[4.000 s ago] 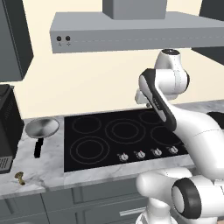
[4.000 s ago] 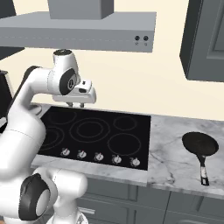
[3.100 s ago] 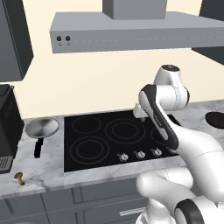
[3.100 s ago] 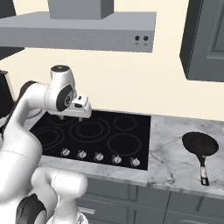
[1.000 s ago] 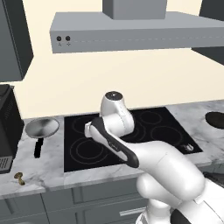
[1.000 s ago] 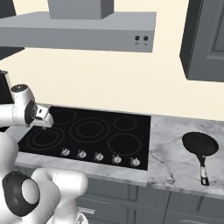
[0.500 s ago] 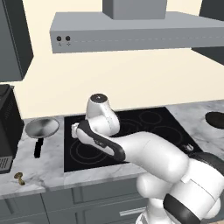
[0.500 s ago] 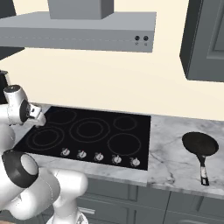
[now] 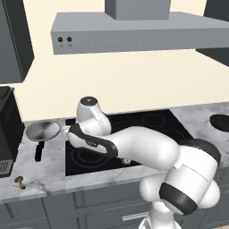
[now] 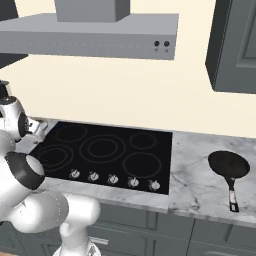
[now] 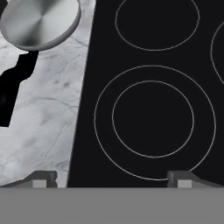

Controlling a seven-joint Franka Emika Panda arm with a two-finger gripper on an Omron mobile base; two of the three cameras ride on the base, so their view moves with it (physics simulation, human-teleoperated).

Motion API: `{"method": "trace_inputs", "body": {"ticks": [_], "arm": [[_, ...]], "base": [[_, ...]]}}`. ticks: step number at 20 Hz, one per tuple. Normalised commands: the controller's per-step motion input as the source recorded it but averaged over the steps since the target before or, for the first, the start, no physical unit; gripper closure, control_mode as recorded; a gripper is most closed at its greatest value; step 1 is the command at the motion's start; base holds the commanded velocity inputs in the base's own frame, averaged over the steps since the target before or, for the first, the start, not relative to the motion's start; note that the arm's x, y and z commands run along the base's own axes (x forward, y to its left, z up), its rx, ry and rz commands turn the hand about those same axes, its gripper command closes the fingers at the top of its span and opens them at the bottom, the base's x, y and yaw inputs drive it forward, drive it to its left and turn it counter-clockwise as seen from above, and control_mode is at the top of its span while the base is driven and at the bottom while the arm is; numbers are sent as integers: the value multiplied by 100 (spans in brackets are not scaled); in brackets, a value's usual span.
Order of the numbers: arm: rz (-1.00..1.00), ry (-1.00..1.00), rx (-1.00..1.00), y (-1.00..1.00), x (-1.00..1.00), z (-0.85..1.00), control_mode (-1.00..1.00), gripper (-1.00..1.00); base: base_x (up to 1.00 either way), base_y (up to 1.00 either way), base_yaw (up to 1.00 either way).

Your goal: Place both pans onto different burners. Then place the mushroom and the chicken drumstick on different pans.

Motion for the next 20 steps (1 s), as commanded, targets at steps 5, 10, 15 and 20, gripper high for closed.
{"method": "trace_inputs", "body": {"ticks": [5,10,15,20], "arm": [[0,0,1,42,19,-5,-100,-100],[0,0,0,51,19,-16,-100,-100],[0,0,0,51,16,-9,-100,-100],[0,0,0,46,18,-7,-100,-100]], "base": [[0,0,0],[0,0,0],[0,0,0],[0,0,0]]}}
